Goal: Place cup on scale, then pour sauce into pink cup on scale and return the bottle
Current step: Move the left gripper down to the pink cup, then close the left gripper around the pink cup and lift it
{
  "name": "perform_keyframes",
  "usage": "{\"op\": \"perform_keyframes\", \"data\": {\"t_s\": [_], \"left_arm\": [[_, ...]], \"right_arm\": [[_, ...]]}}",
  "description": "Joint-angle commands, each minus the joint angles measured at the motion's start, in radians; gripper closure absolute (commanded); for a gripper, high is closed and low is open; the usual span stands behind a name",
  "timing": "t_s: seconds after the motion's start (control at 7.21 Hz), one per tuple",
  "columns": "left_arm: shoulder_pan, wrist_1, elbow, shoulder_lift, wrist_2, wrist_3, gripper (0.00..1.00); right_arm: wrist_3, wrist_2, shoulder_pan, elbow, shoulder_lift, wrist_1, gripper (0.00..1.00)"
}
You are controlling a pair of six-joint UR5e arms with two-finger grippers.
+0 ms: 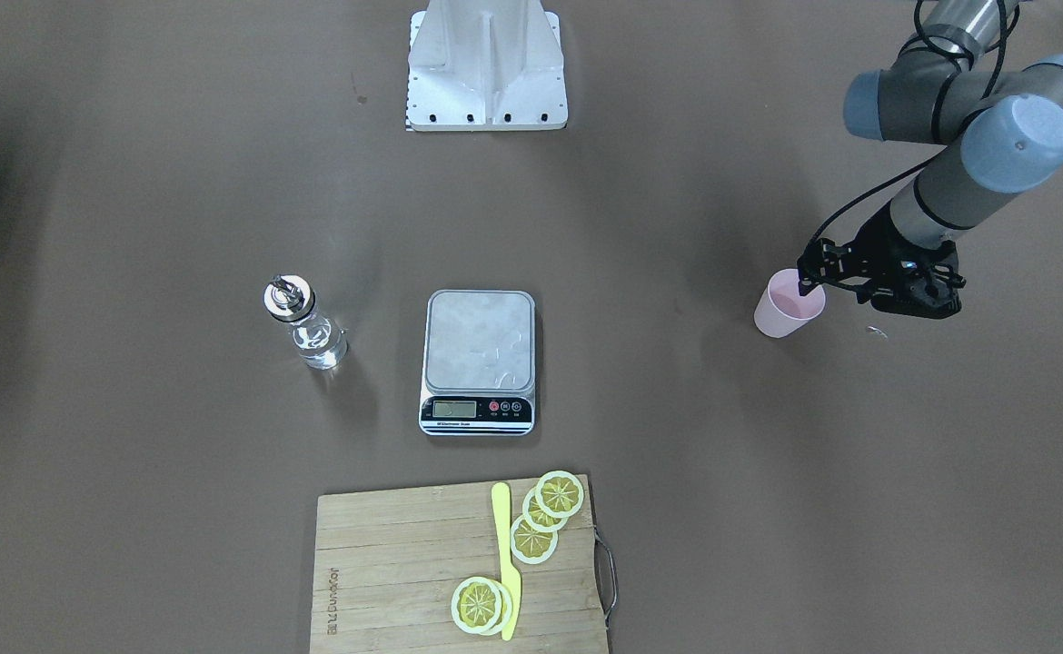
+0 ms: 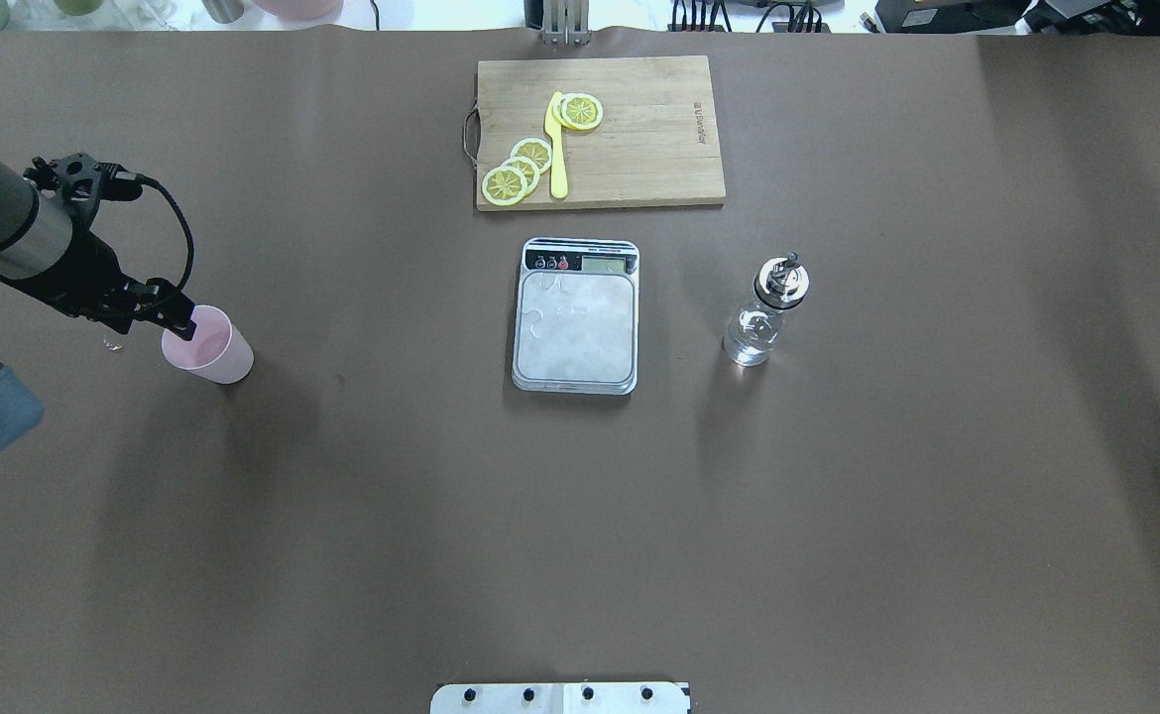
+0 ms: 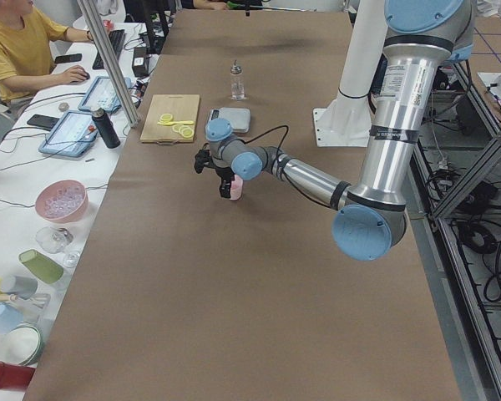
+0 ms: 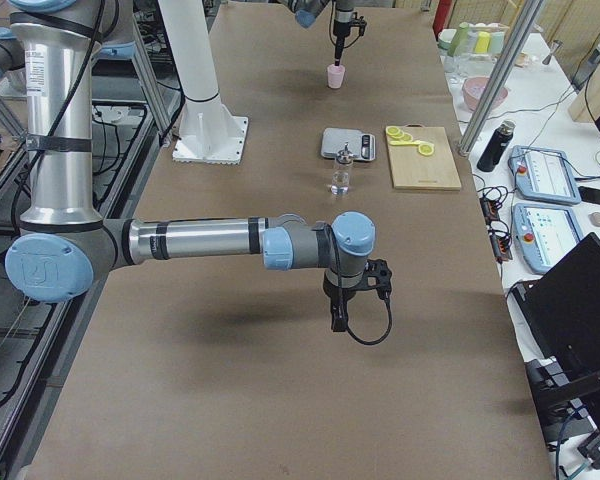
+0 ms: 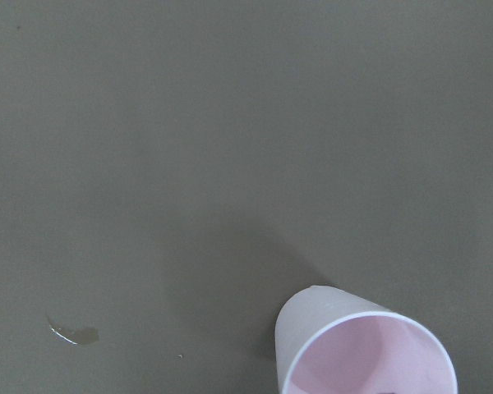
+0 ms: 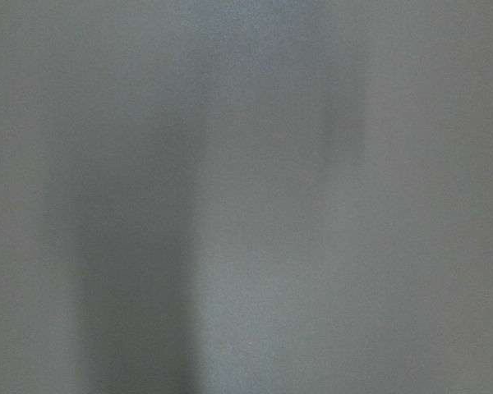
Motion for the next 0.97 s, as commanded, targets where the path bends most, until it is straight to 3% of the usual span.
{"op": "perform_keyframes", "data": {"t_s": [0.0, 0.42, 0.83], "left_arm": [[0.013, -0.001, 0.004, -0.001, 0.007, 0.005, 0.29], [0.024, -0.047, 0.043, -0.007, -0.001, 0.005, 0.47], [0.022, -0.052, 0.042, -0.010, -0.004, 0.005, 0.79]], "right_arm": [[0.000, -0.002, -0.003, -0.001, 0.000, 0.000, 0.00], [0.000, -0.002, -0.004, -0.003, 0.003, 0.000, 0.00], [0.000, -0.002, -0.010, -0.003, 0.003, 0.000, 0.00]]}}
